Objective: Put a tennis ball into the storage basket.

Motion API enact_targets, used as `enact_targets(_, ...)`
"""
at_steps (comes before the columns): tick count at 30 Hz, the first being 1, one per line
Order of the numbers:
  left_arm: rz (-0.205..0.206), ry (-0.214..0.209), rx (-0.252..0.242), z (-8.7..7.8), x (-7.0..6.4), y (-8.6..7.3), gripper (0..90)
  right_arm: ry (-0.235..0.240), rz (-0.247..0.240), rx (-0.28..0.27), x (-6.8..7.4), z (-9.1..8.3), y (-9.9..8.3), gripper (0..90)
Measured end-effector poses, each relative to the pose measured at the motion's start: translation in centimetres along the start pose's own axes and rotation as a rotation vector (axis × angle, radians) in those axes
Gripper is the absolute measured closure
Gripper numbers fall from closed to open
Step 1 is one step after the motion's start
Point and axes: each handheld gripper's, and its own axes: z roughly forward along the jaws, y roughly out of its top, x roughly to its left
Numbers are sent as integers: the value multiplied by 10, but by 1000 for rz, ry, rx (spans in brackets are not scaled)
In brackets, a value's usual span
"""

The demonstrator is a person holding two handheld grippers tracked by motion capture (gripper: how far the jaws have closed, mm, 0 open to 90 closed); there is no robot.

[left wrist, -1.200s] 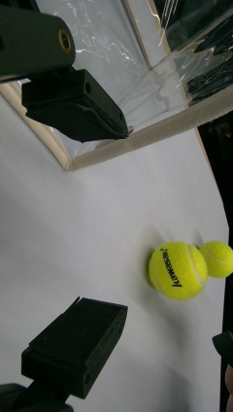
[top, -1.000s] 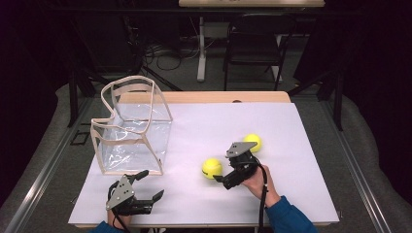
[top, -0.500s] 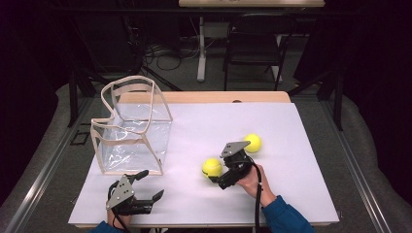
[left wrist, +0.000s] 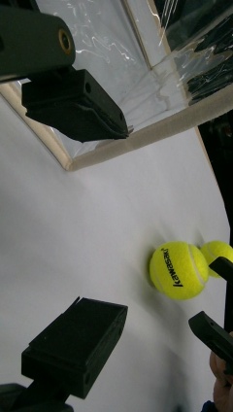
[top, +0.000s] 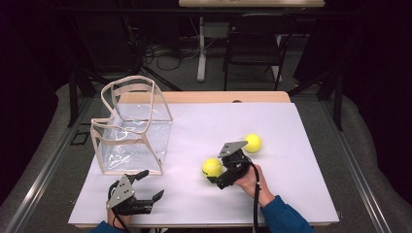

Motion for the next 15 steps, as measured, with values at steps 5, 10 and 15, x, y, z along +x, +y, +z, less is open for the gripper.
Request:
enact_targets(5,-1,2,-1,0,0,0,158,2,5,18,-1,9,0,0)
enact_targets(10,4,1,0,0,-1,0,158,0,10,24,0,16,1,0)
enact_targets(15,-1,-1,-1,1,0,-1,158,-6,19,31,0,22,1,0)
